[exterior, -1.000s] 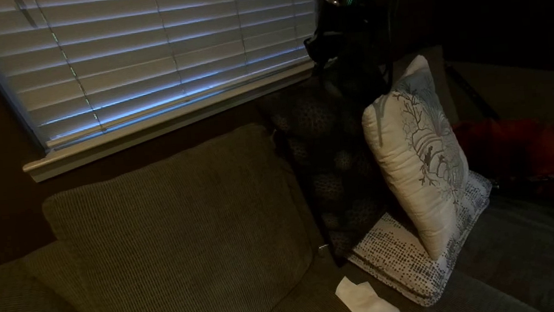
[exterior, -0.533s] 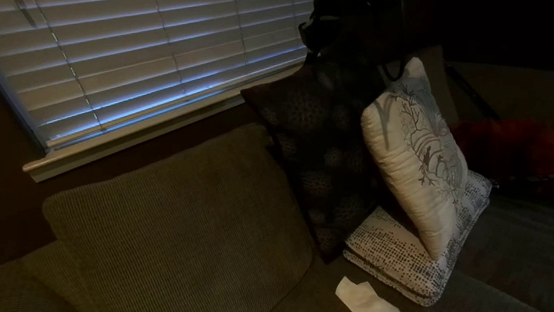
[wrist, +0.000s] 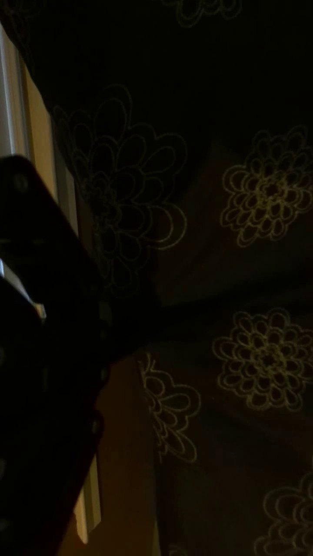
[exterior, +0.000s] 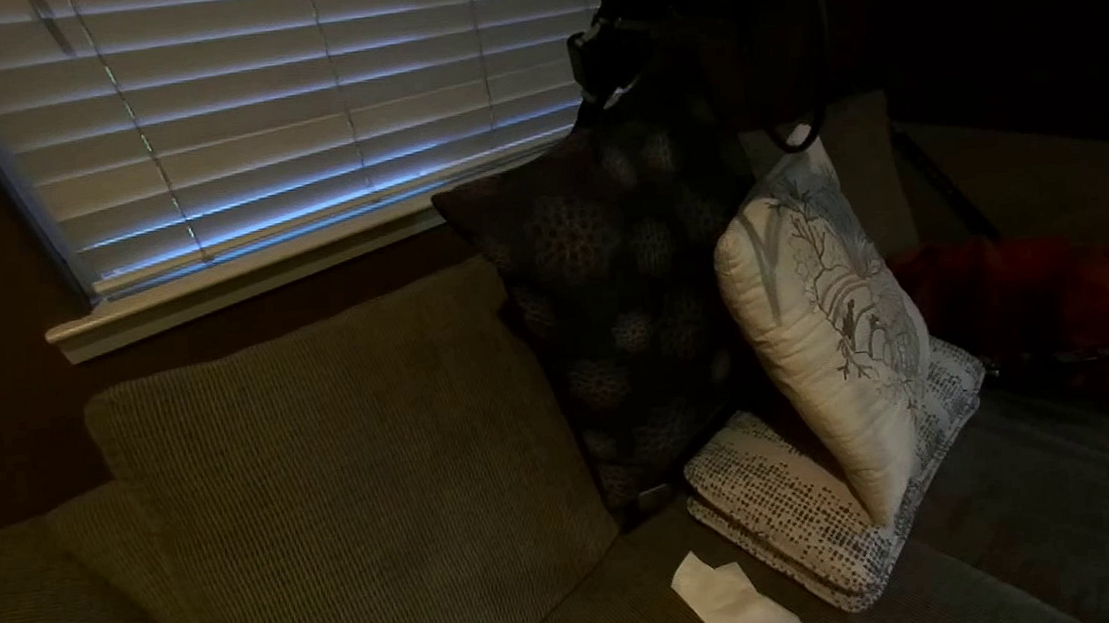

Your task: Move the black and white pillows to the left side of the sofa.

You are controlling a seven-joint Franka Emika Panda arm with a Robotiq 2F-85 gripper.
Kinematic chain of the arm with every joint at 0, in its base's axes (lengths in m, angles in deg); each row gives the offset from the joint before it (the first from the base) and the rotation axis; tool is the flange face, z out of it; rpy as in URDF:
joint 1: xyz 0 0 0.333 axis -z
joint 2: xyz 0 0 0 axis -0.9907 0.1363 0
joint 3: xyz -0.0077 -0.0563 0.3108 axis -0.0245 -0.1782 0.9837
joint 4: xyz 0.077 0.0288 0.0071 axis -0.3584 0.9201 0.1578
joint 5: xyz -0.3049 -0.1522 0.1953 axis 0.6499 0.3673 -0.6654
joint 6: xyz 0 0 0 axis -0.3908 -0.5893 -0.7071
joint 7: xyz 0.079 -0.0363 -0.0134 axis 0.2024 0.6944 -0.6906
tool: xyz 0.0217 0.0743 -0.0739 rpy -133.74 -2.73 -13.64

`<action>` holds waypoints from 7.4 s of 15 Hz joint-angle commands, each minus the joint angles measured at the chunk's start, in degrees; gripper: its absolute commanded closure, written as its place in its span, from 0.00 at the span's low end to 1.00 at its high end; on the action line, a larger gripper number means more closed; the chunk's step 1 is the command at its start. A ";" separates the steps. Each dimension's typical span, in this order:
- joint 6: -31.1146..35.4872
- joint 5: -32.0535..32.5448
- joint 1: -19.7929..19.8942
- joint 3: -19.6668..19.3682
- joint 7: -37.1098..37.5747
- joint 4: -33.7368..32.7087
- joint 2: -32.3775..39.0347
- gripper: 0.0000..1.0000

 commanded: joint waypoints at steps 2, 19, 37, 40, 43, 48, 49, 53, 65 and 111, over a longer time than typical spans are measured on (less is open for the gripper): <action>-0.19 -0.26 -0.88 0.11 -0.50 0.27 -0.01 0.97; 2.08 3.99 -5.44 0.66 -0.64 -0.17 1.39 0.99; 3.06 8.35 -10.32 1.71 -1.36 -4.21 1.76 0.99; 1.72 7.59 -10.57 3.03 -2.60 -5.94 2.86 0.99; 0.78 7.11 -10.74 4.05 -3.12 -8.05 4.52 0.99; 0.12 7.51 -11.06 3.55 -1.90 -6.17 5.48 0.97; 0.04 7.51 -11.06 3.55 -1.93 -6.49 5.69 0.97; 0.21 7.76 -11.67 2.98 -0.19 -5.87 6.37 0.99; 0.10 6.20 -14.17 7.20 -2.83 -7.40 10.71 0.99; -11.64 1.34 -13.81 8.39 -1.95 -31.10 25.41 0.31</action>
